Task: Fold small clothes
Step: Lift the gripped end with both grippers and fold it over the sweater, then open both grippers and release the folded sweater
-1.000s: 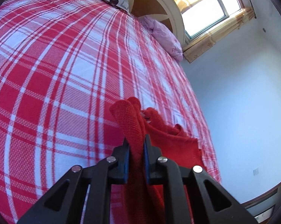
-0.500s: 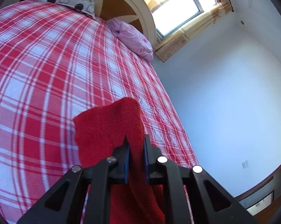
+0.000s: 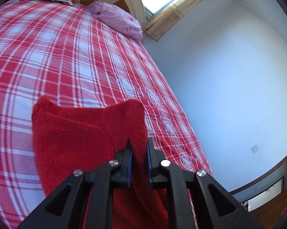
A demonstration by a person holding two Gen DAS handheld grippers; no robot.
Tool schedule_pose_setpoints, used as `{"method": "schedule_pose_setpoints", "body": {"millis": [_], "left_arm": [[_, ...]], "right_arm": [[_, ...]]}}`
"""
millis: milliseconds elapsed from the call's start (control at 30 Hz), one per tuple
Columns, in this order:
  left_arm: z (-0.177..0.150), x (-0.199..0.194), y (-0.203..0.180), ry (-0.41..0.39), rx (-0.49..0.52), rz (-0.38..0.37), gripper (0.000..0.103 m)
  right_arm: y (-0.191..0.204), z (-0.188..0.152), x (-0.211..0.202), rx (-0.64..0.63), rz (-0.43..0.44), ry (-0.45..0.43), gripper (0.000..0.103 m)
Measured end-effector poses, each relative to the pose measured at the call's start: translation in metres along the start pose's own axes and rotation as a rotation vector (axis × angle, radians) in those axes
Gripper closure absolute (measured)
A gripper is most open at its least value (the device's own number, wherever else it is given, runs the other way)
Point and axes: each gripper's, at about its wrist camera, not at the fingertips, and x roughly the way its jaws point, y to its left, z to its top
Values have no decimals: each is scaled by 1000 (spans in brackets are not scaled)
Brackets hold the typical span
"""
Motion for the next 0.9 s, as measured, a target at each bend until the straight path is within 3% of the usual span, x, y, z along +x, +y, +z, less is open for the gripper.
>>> {"method": "schedule_pose_setpoints", "body": {"millis": [400,667,767,833,900], "left_arm": [[-30,80,-33,159,74,65,90],[-42,90,-66,179,255,175,84],[-49,64,-81,124,362,217,65],[-56,43,-80,74,416,279,43],[-65,21,-72,33,441,308,42]], "right_arm": [[-63,-29,-5,189,-18,72,97],[-81,-37,-2,267,-3,97,97],[-90,-40,-9,317,9,82,96],[-93,-41,-11,321,-16,77,96],[-94,-41,-22,318,-63,43,96]]}}
